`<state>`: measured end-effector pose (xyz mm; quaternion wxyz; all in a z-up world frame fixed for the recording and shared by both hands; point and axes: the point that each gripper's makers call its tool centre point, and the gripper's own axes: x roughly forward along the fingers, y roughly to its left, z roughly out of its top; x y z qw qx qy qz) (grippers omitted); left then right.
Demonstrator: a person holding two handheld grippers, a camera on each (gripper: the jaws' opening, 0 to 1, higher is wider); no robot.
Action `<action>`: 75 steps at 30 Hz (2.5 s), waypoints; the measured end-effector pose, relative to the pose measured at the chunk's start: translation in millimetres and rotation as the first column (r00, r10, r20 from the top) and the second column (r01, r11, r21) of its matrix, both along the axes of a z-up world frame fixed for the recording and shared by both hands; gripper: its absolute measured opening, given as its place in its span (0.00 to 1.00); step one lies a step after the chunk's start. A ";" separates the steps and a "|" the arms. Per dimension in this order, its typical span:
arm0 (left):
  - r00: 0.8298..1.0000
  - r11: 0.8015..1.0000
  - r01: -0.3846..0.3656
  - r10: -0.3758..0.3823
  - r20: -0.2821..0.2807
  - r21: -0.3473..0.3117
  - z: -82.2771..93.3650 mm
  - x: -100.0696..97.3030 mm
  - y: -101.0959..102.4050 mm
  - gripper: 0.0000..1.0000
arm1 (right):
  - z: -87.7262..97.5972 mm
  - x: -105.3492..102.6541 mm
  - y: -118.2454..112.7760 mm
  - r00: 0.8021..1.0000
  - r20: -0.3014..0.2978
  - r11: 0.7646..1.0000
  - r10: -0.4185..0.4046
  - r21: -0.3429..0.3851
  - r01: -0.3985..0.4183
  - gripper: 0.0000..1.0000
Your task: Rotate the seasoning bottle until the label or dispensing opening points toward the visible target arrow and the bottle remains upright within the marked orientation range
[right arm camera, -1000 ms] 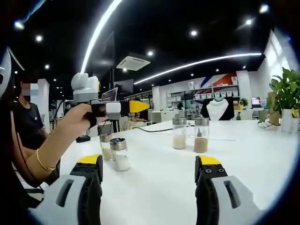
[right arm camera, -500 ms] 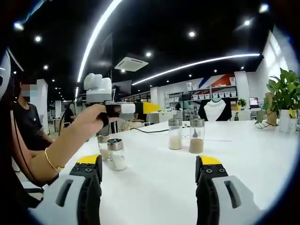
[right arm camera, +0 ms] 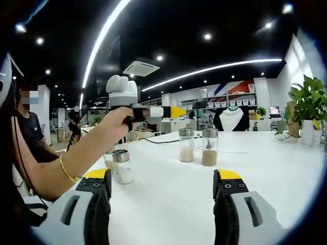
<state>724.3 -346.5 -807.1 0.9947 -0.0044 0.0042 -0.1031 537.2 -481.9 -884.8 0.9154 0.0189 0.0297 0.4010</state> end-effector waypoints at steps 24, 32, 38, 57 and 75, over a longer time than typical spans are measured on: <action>0.997 0.999 -0.050 0.049 -0.060 -0.015 -42.5 66.2 -4.2 0.73 | -10.1 27.1 -5.9 0.999 -0.025 0.999 -0.024 -0.023 0.023 0.81; 0.995 0.999 -0.044 0.041 -0.091 -0.031 -72.4 83.8 -7.0 0.70 | -17.8 35.9 -9.5 0.998 -0.043 0.999 -0.036 -0.019 0.035 0.81; 0.993 0.999 -0.053 0.053 -0.106 0.003 -83.0 87.4 -1.0 0.63 | -24.8 37.2 -11.5 0.997 -0.062 0.999 -0.037 -0.017 0.036 0.81; 0.994 1.000 -0.004 0.002 -0.106 -0.018 -92.4 92.0 -6.7 0.55 | -30.6 37.7 -16.9 0.996 -0.075 0.999 -0.044 -0.005 0.043 0.80; 0.998 0.994 -0.035 0.041 -0.051 0.108 -88.7 91.8 -7.7 0.45 | -33.3 36.3 -20.7 0.995 -0.087 0.998 -0.055 0.001 0.055 0.80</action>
